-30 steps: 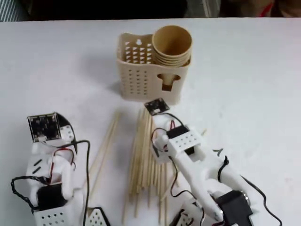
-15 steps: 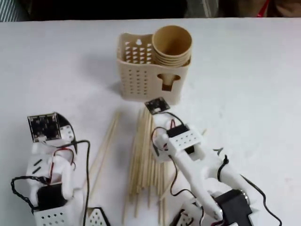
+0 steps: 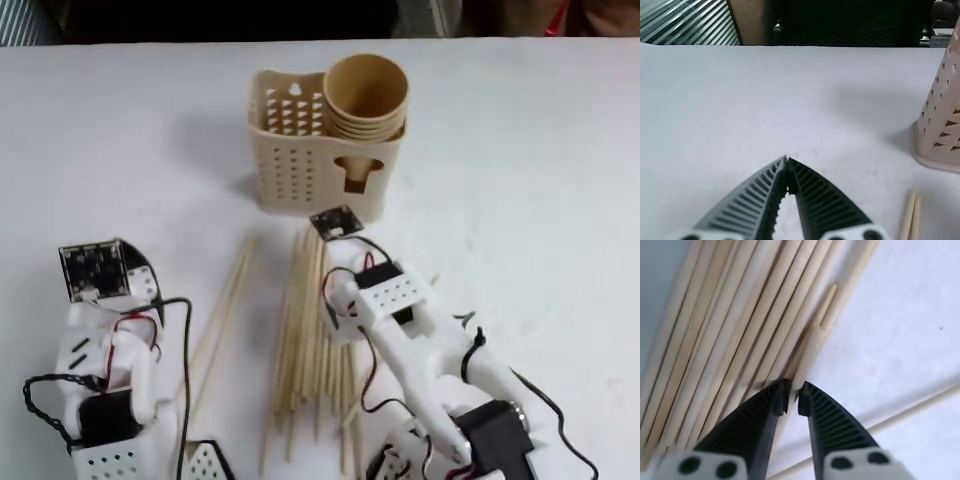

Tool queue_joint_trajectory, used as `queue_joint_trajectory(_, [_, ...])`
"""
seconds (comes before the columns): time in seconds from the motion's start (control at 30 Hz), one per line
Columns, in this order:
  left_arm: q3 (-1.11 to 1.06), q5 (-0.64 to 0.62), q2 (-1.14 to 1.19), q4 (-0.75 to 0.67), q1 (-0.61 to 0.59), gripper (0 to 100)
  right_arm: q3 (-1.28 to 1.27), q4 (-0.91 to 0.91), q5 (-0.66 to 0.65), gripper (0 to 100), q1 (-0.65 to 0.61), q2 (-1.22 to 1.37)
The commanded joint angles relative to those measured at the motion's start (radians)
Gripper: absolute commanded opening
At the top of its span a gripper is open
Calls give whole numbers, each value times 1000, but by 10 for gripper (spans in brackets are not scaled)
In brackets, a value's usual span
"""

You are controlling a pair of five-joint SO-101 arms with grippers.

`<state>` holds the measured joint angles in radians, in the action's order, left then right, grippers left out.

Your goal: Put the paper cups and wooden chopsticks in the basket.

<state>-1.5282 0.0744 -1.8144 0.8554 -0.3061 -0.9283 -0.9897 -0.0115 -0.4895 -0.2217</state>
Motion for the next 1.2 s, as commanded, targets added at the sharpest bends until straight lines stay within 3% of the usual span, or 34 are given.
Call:
queue_joint_trajectory(0.0, [3, 8, -10, -8, -8, 24, 26, -70, -2, 18, 4, -48])
queue_joint_trajectory(0.33, [3, 8, -10, -9, -8, 24, 40, -232, -2, 18, 4, -369])
queue_joint_trajectory(0.5, [3, 8, -10, -9, -8, 24, 17, -231, -3, 18, 1, -449])
queue_joint_trajectory(0.93, [3, 8, -10, -8, -8, 24, -15, 51, 6, 19, 7, -171])
queue_joint_trajectory(1.17, [3, 41, -10, -8, -8, 24, 8, 67, 8, 132, 74, -58])
